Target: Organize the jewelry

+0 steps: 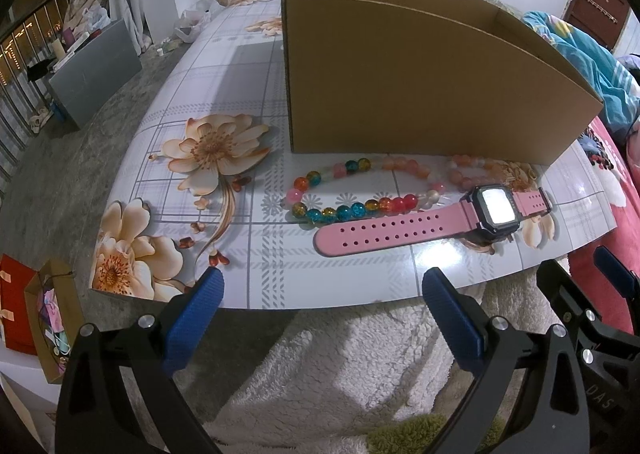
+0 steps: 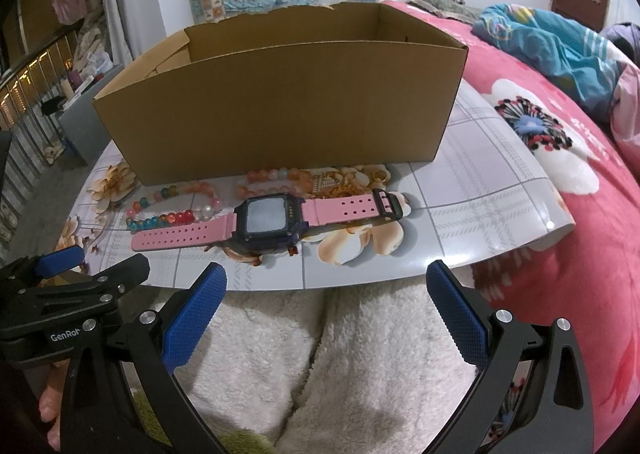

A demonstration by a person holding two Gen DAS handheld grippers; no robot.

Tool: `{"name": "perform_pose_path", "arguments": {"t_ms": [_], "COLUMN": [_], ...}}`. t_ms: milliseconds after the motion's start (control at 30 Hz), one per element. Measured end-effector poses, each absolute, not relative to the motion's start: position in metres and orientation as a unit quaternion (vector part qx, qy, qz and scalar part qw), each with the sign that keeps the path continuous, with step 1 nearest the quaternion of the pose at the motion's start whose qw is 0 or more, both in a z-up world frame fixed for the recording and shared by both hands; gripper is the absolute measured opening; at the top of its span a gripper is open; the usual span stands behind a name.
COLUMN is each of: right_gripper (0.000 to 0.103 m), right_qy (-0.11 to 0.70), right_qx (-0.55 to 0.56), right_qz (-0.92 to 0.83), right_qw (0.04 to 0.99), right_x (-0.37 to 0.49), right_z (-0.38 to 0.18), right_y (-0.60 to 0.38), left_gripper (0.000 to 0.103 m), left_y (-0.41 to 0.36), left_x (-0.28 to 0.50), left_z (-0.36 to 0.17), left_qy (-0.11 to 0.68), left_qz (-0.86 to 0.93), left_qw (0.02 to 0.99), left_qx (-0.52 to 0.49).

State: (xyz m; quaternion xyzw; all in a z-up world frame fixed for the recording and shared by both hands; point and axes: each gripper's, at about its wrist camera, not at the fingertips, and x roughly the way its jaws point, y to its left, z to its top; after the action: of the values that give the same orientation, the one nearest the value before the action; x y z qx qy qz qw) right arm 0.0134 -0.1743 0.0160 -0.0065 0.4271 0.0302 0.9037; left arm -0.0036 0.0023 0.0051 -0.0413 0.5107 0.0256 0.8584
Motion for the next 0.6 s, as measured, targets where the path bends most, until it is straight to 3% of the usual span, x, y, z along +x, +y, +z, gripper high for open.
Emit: {"name": "perform_pose_path", "arguments": {"t_ms": [600], "right_gripper": [0.096], "right_qy": [0.425], "right_qx": [-0.004], "right_qz": [0.031], "right_qw": [0.905], "right_x": [0.0134], "right_z": [0.0167], "right_y": [-0.1731], "left_gripper": [0.097], "left_y": [0.0010], "left_x": [-0.0028], "left_z": [0.0054], "left_qy": [0.511], "left_qz": [0.026], "left_qw": [0.858], "left_qx": [-0.041]}}
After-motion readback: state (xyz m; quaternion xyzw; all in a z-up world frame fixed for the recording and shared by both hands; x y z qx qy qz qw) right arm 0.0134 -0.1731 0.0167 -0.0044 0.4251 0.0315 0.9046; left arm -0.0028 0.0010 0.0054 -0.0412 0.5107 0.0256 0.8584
